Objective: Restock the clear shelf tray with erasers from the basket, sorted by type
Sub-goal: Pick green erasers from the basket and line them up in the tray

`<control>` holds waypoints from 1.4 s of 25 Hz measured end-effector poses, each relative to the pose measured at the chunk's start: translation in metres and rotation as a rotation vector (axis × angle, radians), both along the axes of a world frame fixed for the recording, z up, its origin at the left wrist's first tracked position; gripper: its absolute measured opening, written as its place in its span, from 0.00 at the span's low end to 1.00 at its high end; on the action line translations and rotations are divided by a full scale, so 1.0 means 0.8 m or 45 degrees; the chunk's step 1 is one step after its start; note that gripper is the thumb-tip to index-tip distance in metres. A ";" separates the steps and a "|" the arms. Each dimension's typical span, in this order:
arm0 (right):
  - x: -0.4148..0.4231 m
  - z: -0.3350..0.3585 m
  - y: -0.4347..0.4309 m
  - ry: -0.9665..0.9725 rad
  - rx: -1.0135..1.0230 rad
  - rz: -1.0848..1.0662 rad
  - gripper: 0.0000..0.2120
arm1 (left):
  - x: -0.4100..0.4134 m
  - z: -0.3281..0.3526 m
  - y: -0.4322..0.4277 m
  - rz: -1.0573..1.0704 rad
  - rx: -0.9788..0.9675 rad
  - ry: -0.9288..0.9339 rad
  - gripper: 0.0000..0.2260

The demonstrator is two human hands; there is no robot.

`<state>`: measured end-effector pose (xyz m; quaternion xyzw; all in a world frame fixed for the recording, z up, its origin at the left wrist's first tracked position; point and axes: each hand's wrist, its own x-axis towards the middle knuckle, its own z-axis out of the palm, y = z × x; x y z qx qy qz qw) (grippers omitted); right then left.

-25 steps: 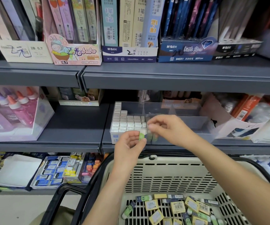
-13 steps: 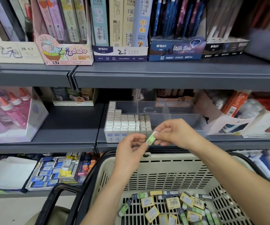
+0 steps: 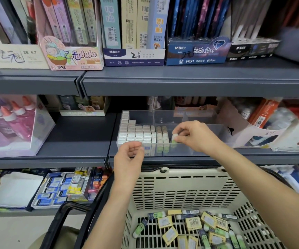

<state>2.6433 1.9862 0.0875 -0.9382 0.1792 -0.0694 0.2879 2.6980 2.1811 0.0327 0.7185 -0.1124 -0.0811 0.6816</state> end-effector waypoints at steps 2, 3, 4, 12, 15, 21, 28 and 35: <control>0.001 -0.007 0.004 0.078 -0.048 0.029 0.02 | -0.001 0.001 -0.001 0.001 -0.007 0.018 0.08; 0.002 -0.009 0.005 0.109 -0.088 0.052 0.04 | -0.002 0.002 -0.001 0.001 -0.007 0.027 0.08; 0.002 -0.010 0.005 0.134 -0.125 0.077 0.06 | -0.003 0.003 -0.002 -0.002 -0.002 0.033 0.08; -0.011 -0.007 0.007 0.198 -0.148 0.100 0.15 | -0.026 0.007 0.000 -0.094 -0.011 0.089 0.05; -0.039 -0.007 0.010 -0.035 -0.118 0.058 0.14 | -0.049 0.008 0.002 -0.166 0.031 0.120 0.06; -0.135 -0.071 0.052 -0.206 0.162 0.143 0.06 | -0.103 -0.001 0.049 -0.609 0.498 0.057 0.04; -0.173 -0.229 0.155 0.589 0.121 0.808 0.17 | -0.131 -0.011 0.131 -0.475 0.630 -0.025 0.06; -0.178 -0.288 0.224 0.770 -0.240 1.131 0.26 | -0.132 -0.030 0.130 -0.528 0.688 -0.093 0.08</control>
